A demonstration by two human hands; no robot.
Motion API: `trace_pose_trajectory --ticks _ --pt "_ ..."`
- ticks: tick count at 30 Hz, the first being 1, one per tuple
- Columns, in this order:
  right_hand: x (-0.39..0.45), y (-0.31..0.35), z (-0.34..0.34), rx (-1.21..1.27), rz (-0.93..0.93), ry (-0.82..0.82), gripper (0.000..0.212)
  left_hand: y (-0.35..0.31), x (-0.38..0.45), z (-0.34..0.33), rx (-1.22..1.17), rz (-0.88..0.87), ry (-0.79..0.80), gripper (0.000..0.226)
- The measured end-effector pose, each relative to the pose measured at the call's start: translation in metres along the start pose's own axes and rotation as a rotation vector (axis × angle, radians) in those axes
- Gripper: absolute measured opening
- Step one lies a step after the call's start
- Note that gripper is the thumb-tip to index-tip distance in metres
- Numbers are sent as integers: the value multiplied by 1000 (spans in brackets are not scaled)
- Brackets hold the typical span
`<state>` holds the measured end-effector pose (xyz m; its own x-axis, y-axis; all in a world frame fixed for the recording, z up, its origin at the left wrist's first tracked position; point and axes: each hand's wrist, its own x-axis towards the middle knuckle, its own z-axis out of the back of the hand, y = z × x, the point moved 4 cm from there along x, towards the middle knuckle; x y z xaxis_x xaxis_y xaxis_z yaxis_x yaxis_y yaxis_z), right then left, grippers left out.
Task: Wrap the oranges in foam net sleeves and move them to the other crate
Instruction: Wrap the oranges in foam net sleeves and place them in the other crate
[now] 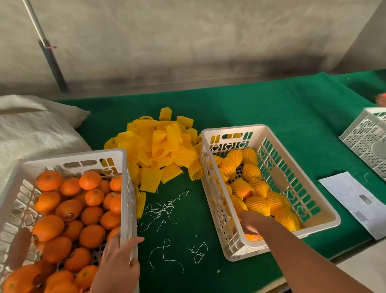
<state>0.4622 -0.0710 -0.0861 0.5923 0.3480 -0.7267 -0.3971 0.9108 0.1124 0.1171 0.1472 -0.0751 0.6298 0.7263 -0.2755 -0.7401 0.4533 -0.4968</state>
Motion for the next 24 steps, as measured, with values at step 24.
trace_pose_trajectory --ticks 24 --pt "-34 54 -10 288 192 -493 26 74 4 63 85 59 -105 40"
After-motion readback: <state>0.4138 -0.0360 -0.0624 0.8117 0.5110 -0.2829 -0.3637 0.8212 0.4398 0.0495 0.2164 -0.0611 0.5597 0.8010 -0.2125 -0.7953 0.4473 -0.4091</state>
